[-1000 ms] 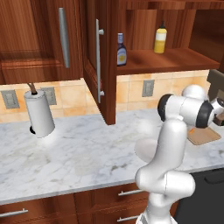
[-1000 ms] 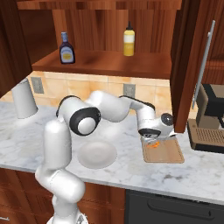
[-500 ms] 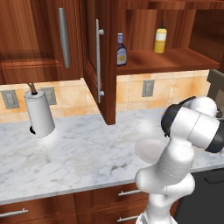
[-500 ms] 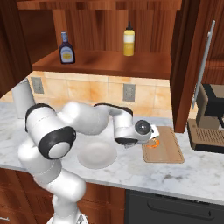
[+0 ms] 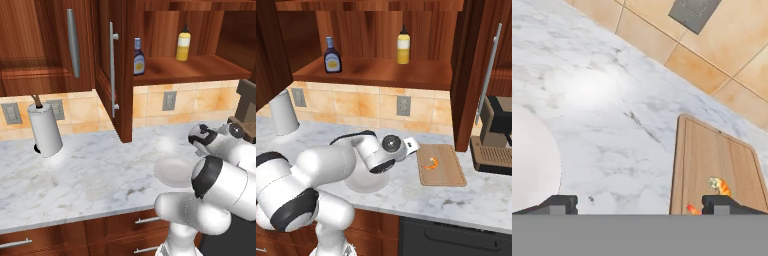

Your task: Pick the shrimp from the plate and place it on the cutting board. Then pick the condiment bottle from the cabinet and place it next to the cutting board.

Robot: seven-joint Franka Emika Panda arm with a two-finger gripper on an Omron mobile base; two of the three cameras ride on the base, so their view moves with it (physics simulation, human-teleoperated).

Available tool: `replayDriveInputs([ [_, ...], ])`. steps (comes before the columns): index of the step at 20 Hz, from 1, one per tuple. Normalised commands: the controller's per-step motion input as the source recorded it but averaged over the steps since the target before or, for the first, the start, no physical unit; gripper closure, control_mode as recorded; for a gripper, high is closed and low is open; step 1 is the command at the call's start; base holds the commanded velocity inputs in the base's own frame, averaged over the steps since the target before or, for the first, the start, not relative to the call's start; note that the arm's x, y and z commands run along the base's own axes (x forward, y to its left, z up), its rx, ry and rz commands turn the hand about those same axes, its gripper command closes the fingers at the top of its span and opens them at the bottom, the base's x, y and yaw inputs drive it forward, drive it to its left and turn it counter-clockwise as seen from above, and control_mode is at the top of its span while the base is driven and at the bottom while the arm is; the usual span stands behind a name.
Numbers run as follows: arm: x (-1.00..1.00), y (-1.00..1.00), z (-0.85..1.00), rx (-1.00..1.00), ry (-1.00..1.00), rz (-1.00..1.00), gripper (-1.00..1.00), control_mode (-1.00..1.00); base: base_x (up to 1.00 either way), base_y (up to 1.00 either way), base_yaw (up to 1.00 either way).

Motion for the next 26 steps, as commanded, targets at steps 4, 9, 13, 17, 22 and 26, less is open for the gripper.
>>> replayDriveInputs([
  [4, -0.09, 0.27, 0.76, 0.0, 0.0, -0.03, -1.0, -1.0, 0.0, 0.0, 0.0],
  [9, -0.19, 0.23, 0.53, 0.04, -0.05, -0.08, -1.0, -1.0, 0.0, 0.0, 0.0],
  [13, -0.33, 0.23, 0.26, 0.13, -0.12, -0.13, -1.0, -1.0, 0.0, 0.0, 0.0],
  [17, -0.34, 0.23, 0.15, 0.2, -0.15, -0.12, -1.0, -1.0, 0.0, 0.0, 0.0],
  [22, -0.21, 0.41, 0.19, 0.19, -0.16, -0.03, -1.0, -1.0, 0.0, 0.0, 0.0],
  [26, -0.06, 0.54, 0.27, 0.07, -0.11, 0.02, -1.0, -1.0, 0.0, 0.0, 0.0],
])
